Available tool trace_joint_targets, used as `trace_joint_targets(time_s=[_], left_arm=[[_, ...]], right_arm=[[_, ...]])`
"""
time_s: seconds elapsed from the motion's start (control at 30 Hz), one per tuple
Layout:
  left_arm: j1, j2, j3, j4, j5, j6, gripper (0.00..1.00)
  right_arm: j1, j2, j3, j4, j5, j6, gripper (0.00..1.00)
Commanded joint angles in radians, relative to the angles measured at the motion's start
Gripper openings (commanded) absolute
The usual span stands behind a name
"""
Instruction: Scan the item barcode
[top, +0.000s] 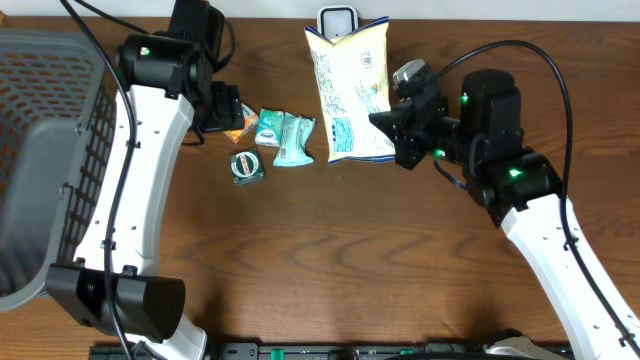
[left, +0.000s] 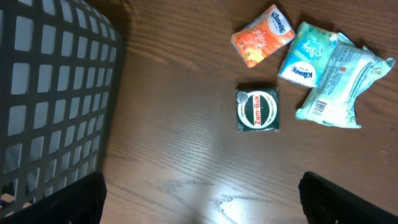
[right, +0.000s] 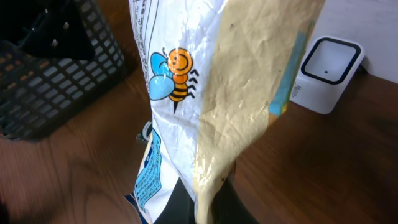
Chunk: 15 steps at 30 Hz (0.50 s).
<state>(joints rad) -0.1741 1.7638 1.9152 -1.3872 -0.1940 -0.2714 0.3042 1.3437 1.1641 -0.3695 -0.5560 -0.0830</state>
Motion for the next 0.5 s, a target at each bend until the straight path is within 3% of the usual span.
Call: trace_joint_targets(time_s=[0.0, 0.47], left_arm=[[0.000, 0.007, 0.000, -0.003, -0.017, 0.009, 0.98], [0.000, 0.007, 0.000, -0.003, -0.017, 0.009, 0.97]], right_arm=[[0.006, 0.001, 0.016, 0.007, -0.004, 0.016, 0.01], [0.006, 0.006, 0.016, -0.007, -0.003, 0.015, 0.01]])
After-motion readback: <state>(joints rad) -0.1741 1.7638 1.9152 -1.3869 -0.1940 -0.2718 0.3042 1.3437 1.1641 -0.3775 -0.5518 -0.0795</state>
